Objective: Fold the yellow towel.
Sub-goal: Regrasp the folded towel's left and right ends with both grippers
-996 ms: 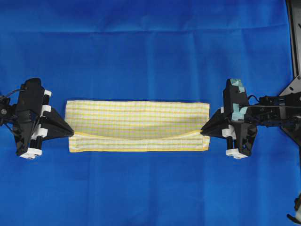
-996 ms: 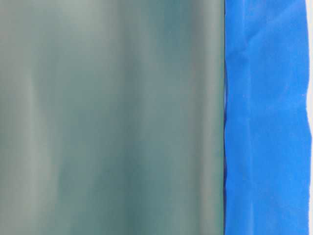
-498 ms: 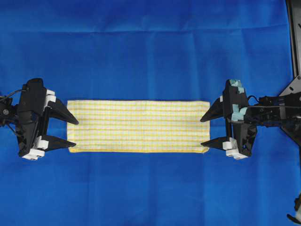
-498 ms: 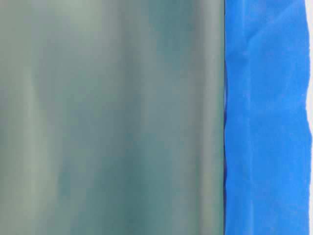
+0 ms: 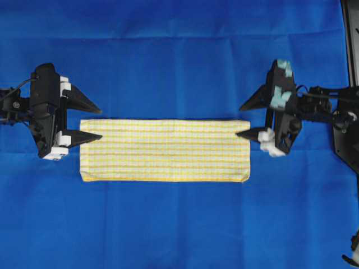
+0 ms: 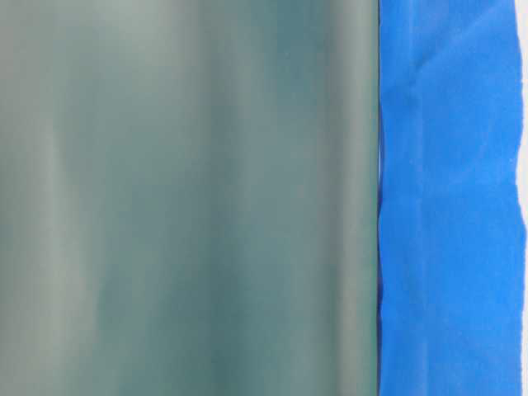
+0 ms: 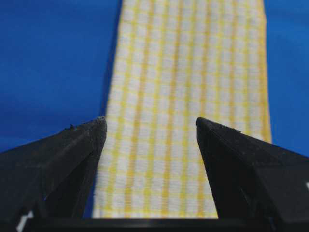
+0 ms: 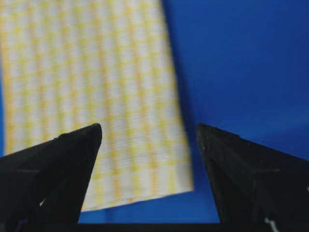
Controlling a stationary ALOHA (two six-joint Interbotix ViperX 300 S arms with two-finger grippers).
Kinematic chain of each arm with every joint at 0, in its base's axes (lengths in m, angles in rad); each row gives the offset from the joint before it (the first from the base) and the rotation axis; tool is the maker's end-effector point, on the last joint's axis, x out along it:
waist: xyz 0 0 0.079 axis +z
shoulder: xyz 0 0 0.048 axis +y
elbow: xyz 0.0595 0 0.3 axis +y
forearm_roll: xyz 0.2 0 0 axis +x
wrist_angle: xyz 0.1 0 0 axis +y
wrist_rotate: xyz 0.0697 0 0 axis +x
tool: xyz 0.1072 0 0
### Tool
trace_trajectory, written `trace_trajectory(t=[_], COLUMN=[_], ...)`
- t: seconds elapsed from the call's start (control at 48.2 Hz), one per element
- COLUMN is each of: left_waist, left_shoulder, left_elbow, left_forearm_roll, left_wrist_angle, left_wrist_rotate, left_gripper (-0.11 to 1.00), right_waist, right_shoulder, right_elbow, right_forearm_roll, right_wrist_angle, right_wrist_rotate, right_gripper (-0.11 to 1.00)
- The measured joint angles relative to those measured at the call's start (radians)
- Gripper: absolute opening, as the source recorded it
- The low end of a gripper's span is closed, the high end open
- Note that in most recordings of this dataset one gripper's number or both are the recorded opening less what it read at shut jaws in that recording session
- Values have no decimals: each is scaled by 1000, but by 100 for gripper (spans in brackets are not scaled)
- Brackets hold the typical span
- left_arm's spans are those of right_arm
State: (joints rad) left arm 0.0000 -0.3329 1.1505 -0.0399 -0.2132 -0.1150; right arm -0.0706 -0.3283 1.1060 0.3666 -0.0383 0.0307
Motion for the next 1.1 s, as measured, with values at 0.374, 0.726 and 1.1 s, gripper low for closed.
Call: trace_trajectory(t=[0.374, 0.726, 1.1], left_waist=[14, 49, 57], left_shoulder=[132, 239, 239], left_elbow=[-21, -26, -23], left_forearm_roll=[0, -2, -2], left_wrist_angle=[31, 32, 81], left_wrist_rotate=[8, 6, 3], left_gripper=[67, 66, 6], right_waist=[-18, -29, -28], right_shoulder=[74, 207, 224], right_elbow=[-14, -32, -34], right_forearm_roll=[-5, -5, -5], right_wrist_angle=[3, 3, 17], right_wrist_rotate=[-3, 3, -9], right_gripper=[78, 75, 7])
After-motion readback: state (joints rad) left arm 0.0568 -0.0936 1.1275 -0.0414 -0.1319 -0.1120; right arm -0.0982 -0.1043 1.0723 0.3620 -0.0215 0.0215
